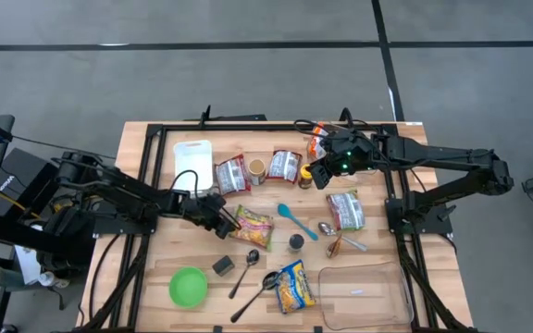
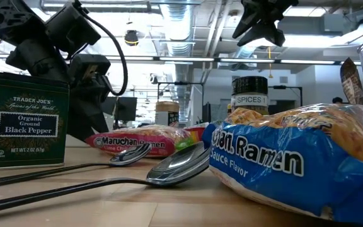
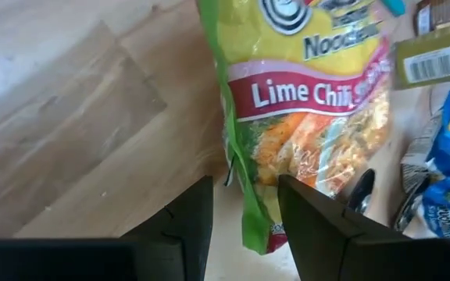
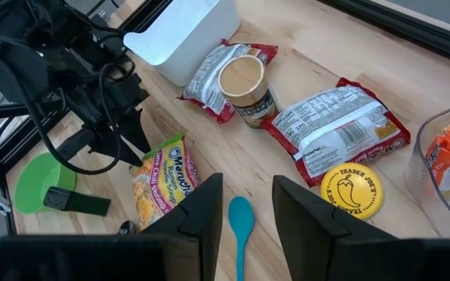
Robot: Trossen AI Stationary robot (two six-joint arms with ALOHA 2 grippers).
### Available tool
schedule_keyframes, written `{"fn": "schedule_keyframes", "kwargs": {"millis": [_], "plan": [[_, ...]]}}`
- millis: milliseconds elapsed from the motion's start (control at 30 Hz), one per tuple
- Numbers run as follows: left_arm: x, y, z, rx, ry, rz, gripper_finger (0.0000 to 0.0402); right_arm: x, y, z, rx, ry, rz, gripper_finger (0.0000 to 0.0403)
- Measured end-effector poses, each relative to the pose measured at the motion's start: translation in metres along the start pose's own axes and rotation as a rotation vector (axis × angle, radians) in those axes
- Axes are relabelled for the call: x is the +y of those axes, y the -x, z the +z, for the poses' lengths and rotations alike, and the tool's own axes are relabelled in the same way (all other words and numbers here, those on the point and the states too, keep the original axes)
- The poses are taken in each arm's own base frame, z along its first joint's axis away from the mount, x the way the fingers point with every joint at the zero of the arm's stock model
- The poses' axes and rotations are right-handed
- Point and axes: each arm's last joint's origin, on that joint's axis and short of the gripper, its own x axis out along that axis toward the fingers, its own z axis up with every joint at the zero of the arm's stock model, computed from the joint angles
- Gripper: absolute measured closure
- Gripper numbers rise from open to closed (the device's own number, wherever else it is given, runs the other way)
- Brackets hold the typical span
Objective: Pick & Place Food Item
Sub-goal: Put the left green noodle pack into the top transparent bin
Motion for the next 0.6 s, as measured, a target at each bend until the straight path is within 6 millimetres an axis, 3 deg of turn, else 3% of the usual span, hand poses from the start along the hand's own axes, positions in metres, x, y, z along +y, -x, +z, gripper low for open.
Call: {"fn": "schedule_keyframes", "kwargs": {"millis": [300, 600], "plan": [[-0.0027, -0.0056, 0.0013, -0.021, 0.001, -0.041, 0.0267, 0.0007, 0.0, 0.0011, -0.011, -0.002, 0.008, 0.0295], [-0.0026, -0.0056, 0.0013, -0.021, 0.001, -0.041, 0.0325, 0.0007, 0.0, 0.0011, -0.011, -0.002, 0.008, 0.0295]]}}
